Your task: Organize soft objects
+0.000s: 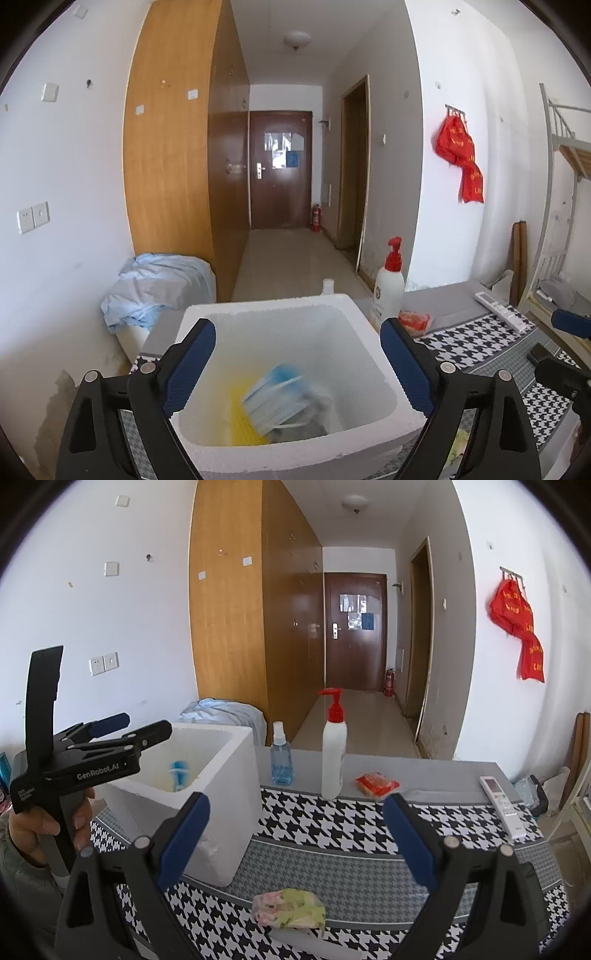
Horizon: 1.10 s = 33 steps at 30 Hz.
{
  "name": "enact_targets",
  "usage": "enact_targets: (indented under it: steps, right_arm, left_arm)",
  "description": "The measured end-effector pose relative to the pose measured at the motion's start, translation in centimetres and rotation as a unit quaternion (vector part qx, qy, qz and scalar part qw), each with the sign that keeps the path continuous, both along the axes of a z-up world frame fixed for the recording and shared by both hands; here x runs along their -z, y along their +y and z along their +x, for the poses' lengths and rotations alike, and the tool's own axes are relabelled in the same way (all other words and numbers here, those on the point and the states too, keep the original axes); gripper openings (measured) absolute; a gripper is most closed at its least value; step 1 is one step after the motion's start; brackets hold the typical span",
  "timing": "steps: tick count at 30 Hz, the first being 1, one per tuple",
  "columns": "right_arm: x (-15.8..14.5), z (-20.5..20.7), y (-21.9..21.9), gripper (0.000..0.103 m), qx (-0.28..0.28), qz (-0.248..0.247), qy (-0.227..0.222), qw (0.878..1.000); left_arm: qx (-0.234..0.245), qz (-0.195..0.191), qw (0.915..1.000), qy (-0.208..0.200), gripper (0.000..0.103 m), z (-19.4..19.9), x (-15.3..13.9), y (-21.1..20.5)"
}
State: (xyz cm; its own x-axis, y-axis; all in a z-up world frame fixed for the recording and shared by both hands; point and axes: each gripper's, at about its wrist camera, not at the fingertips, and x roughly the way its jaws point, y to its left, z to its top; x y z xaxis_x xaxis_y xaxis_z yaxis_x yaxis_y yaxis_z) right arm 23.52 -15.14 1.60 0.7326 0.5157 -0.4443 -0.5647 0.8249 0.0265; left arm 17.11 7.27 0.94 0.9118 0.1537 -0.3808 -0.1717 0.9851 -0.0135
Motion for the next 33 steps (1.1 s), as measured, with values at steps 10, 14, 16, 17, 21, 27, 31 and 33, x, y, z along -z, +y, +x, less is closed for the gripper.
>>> enact_targets:
  steps: [10,14,16,17,21,27,31,33]
  right_arm:
    - [0.4,-0.2,-0.8,0.097,0.001,-0.001,0.005,1.000]
    - [0.4,-0.5,-1.0,0.097,0.002,-0.004,0.004,1.000]
    - [0.5,-0.7,-1.1,0.097,0.001,-0.004,0.003,1.000]
    - [0.5,-0.8,-1.2,0.097,0.001,-0.004,0.001,1.000]
    - [0.6,-1.2,-1.5,0.097,0.000,-0.001,0.000,1.000]
    - [0.8,-1.8,-1.8,0.097,-0.002,-0.002,-0.003,1.000]
    - [0.9,-2.2,-2.2,0.097,-0.001,0.002,-0.007,1.000]
    - [1.1,-2.4,-2.3,0.097,-0.001,0.000,-0.008,1.000]
  left_arm:
    - [0.011,-0.004,0.9999,-0.011,0.102,-1.6,0.1,-0.9]
    - [0.014,-0.004,0.9997,-0.020,0.102,-2.6,-0.2,-1.3]
    - [0.017,-0.004,0.9996,-0.023,0.102,-3.0,-0.5,-1.6]
    - [0.021,-0.004,0.9995,-0.024,0.102,-3.2,-0.6,-1.7]
    - [0.027,-0.004,0.9993,-0.025,0.102,-3.7,-0.6,-2.3]
    - [0.034,-0.005,0.9991,-0.026,0.102,-4.5,-0.1,-2.9]
    - [0.040,-0.007,0.9988,-0.028,0.102,-4.9,0.2,-3.4]
    - [0.044,-0.007,0.9985,-0.032,0.102,-5.2,0.3,-3.6]
